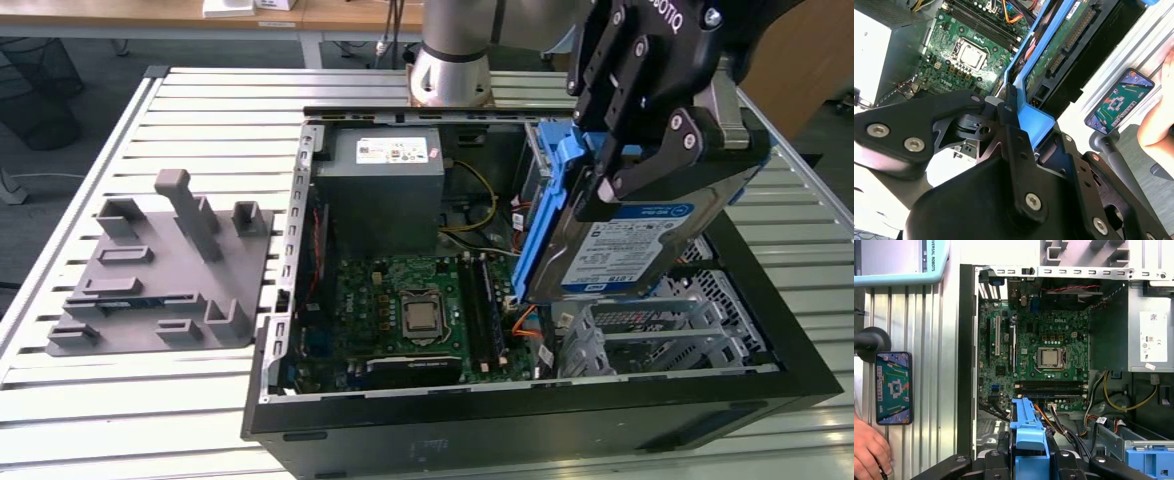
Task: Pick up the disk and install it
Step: 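Insert the disk into the insertion slot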
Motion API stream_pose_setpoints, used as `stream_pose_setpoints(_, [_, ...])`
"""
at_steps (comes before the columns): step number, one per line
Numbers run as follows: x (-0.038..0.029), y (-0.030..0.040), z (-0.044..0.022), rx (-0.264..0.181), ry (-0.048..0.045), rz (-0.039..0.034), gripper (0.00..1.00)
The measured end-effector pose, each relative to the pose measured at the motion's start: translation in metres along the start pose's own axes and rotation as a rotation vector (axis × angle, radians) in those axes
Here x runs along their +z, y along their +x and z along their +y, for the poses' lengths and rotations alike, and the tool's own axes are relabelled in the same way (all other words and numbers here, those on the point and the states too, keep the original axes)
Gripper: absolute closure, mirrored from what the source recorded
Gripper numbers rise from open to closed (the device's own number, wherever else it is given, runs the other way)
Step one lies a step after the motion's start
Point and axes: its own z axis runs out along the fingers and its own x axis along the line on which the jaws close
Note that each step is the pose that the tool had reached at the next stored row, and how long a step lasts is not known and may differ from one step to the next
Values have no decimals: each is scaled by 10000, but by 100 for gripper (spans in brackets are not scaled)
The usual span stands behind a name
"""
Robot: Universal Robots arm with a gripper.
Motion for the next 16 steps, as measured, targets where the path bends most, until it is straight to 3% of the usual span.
stream_pose_setpoints(6, [36, 10, -120, 0, 0, -1, 64])
stream_pose_setpoints(16, [41, 10, -125, 0, 0, 0, 64])
